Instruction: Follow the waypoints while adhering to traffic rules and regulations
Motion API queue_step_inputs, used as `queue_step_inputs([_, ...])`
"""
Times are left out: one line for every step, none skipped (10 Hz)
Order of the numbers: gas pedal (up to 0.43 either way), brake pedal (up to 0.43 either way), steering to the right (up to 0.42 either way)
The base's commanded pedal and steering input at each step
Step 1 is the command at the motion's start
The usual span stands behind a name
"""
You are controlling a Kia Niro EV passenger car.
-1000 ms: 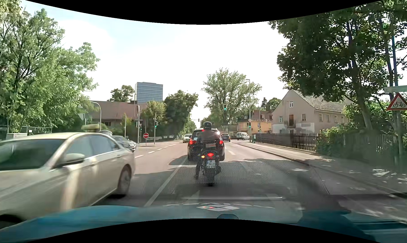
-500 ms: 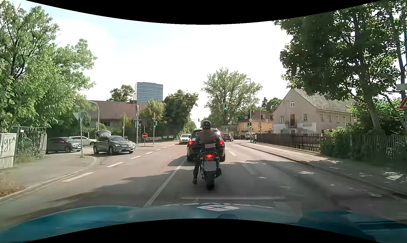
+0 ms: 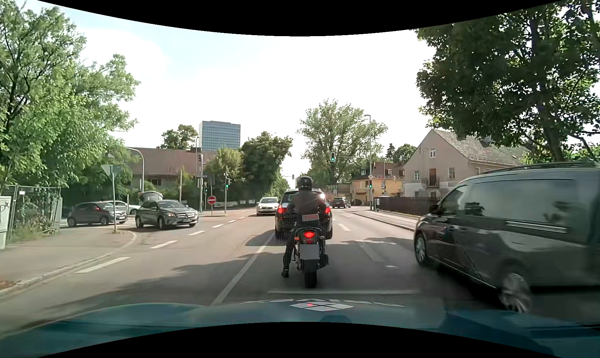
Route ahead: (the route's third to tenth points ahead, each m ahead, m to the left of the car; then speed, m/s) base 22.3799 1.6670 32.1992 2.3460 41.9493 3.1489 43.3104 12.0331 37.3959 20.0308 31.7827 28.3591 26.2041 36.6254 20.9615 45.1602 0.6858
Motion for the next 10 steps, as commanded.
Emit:
queue_step_inputs([0.000,0.140,-0.008])
queue_step_inputs([0.000,0.140,-0.009])
queue_step_inputs([0.000,0.134,-0.009])
queue_step_inputs([0.000,0.128,-0.009])
queue_step_inputs([0.000,0.116,-0.009])
queue_step_inputs([0.000,0.116,-0.009])
queue_step_inputs([0.000,0.122,-0.010])
queue_step_inputs([0.000,0.128,-0.009])
queue_step_inputs([0.000,0.128,-0.010])
queue_step_inputs([0.000,0.122,-0.010])
